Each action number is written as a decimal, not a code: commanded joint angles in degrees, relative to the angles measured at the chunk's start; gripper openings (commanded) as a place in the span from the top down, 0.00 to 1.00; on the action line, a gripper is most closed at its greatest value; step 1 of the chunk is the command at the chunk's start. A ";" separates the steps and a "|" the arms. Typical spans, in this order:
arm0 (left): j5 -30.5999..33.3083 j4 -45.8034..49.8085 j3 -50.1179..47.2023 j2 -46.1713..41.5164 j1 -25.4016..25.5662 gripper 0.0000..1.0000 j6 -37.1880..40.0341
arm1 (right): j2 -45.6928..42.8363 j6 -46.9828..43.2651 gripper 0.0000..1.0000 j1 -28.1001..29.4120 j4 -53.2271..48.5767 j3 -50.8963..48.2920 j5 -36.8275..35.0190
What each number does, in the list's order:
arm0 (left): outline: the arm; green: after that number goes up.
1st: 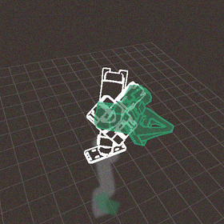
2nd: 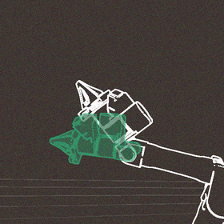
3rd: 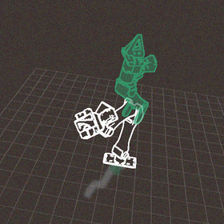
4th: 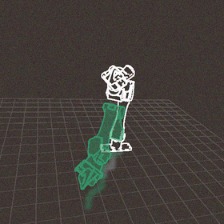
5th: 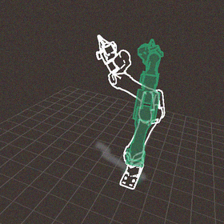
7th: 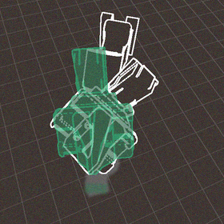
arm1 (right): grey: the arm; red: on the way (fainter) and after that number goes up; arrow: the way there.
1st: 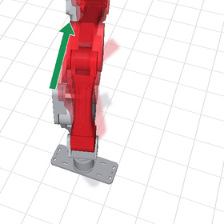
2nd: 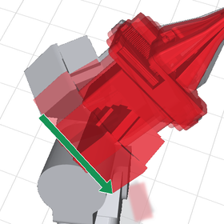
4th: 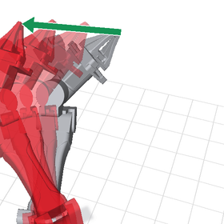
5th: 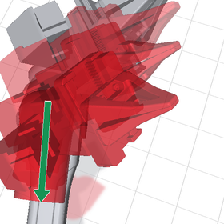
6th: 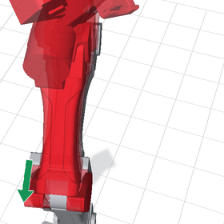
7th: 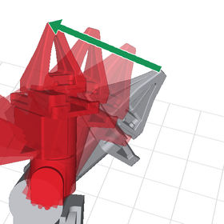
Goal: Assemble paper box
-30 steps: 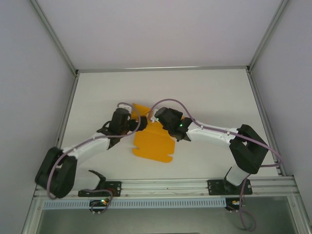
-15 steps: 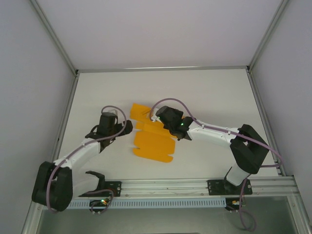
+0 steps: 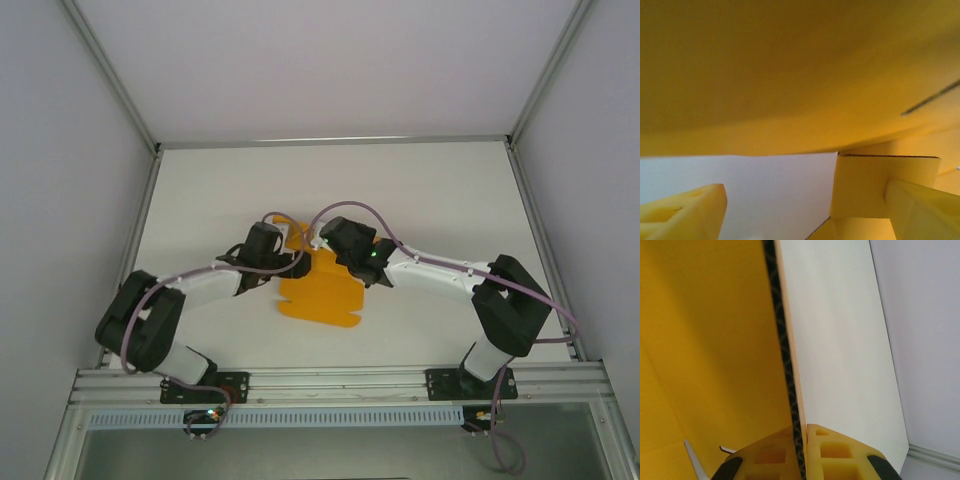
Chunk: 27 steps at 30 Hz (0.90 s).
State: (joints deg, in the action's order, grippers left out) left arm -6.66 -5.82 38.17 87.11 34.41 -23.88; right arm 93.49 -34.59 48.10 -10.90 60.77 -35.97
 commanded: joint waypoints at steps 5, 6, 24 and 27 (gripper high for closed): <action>9.69 -0.37 3.61 6.20 2.94 0.35 0.34 | 0.17 3.78 1.00 2.74 2.61 -1.69 3.54; 9.64 -0.66 3.60 6.48 3.16 0.36 0.27 | 0.77 3.73 1.00 3.09 3.08 -2.01 3.07; 19.94 8.47 -3.40 -18.08 1.92 0.11 -4.24 | 1.98 -3.26 1.00 1.12 7.00 -1.11 -5.31; 16.84 9.86 -5.34 -24.67 -0.95 0.25 -5.57 | 1.71 -4.78 1.00 0.39 7.39 -0.69 -5.55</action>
State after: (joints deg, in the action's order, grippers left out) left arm 9.52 -0.30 34.68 67.24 35.68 -27.81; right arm 97.01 -37.08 49.21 -4.78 59.64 -41.82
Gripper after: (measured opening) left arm 0.765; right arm 0.052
